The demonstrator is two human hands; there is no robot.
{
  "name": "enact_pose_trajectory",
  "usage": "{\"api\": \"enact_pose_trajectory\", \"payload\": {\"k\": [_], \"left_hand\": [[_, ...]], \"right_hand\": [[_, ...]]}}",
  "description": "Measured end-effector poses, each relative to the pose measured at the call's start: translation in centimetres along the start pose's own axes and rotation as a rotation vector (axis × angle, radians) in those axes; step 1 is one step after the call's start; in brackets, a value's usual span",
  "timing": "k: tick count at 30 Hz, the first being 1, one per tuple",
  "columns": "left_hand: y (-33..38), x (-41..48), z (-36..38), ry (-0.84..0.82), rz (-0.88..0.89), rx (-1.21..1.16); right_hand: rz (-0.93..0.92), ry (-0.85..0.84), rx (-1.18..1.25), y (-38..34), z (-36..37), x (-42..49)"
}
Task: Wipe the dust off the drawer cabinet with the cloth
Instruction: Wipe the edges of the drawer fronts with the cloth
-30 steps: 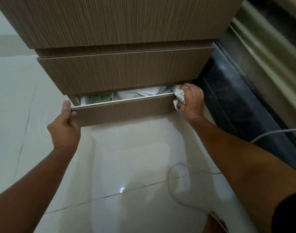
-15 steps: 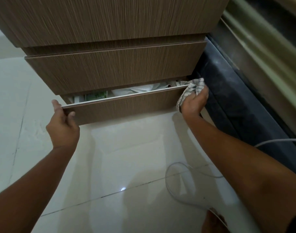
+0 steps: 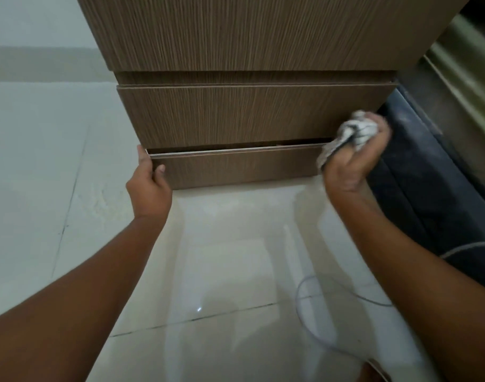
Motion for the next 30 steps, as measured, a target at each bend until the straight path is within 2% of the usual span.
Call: {"api": "enact_pose_trajectory", "payload": {"k": [1, 4, 9, 13, 15, 19, 22, 30], "left_hand": [[0.0, 0.2, 0.2, 0.002, 0.007, 0.003], [0.0, 0.5, 0.3, 0.015, 0.034, 0.025], [-0.4, 0.8, 0.1, -0.053, 0.112, 0.073], [-0.5, 1.4, -0.6, -0.106, 0.207, 0.088], [-0.7, 1.8, -0.9, -0.132, 0.194, 0.076], [-1.0, 2.0, -1.1, -0.197, 0.195, 0.061], [-1.5, 2.0, -1.3, -0.239, 0.207, 0.025], [-2.5, 1.9, -1.1, -0.24, 0.201, 0.002]], "right_hand": [[-0.143, -0.075, -0.122, -0.9, 0.9, -2.0], [-0.414, -0.458, -0.177, -2.2, 5.2, -10.2], [-0.678, -0.693, -0.02, -4.5, 11.0, -17.9], [-0.964, -0.683, -0.091, -6.8, 14.6, -21.0], [-1.067, -0.683, -0.155, -6.7, 16.3, -22.0], [-1.275, -0.616, -0.396, -4.1, 18.3, -24.8], [-1.328, -0.566, -0.536, -2.3, 19.5, -26.7], [-1.564, -0.657, -0.745, 1.9, 21.8, -30.2]]}}
Point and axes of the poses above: each hand's wrist, its own x-axis towards the middle knuckle, its own z-axis out of the palm, y = z × x, the point moved 8 cm from there along x, towards the middle knuckle, and after that the axes turned 13 degrees about -x, right-handed, at the moved point
